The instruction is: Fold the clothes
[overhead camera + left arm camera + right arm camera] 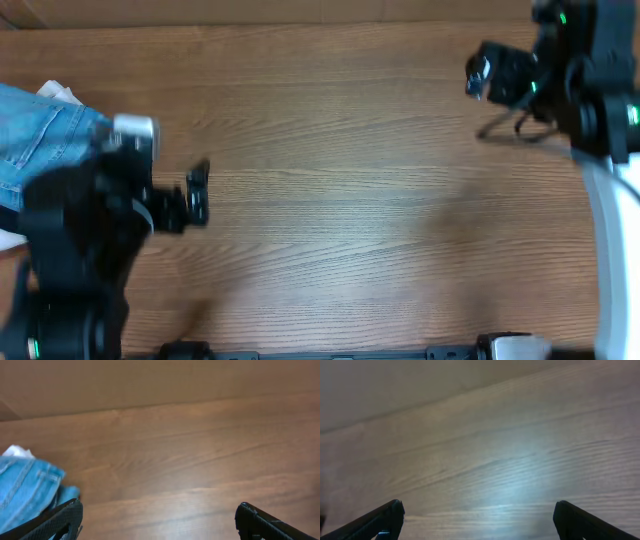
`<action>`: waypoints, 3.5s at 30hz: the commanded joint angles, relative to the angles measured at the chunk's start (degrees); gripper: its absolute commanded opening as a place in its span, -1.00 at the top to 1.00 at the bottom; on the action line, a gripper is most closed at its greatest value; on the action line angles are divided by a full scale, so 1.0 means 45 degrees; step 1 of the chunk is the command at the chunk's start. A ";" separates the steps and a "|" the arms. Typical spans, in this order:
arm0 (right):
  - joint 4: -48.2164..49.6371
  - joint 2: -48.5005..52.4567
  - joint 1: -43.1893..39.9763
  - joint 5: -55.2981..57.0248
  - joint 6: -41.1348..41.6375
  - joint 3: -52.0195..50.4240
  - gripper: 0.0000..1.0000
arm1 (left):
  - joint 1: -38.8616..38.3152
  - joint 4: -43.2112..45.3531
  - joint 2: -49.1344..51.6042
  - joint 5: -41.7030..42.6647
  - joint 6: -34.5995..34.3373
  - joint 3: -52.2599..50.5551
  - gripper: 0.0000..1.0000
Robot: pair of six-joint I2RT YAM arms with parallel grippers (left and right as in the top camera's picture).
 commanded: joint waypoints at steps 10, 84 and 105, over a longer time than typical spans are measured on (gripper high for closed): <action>0.2846 -0.7451 -0.0024 0.0170 0.0112 -0.8330 -1.00 | 0.0034 -0.1030 -0.3468 -0.0573 -0.0185 -0.3143 -1.00; 1.4921 -1.8812 -0.0034 0.0253 -0.2569 -2.2610 -1.00 | 0.0034 -0.1987 -0.3415 -0.0573 -0.0185 -0.3157 -1.00; 1.3906 -1.8812 -0.0034 0.0121 -0.2477 -2.2896 -1.00 | 0.0034 -0.1987 -0.3415 -0.0573 -0.0185 -0.3152 -1.00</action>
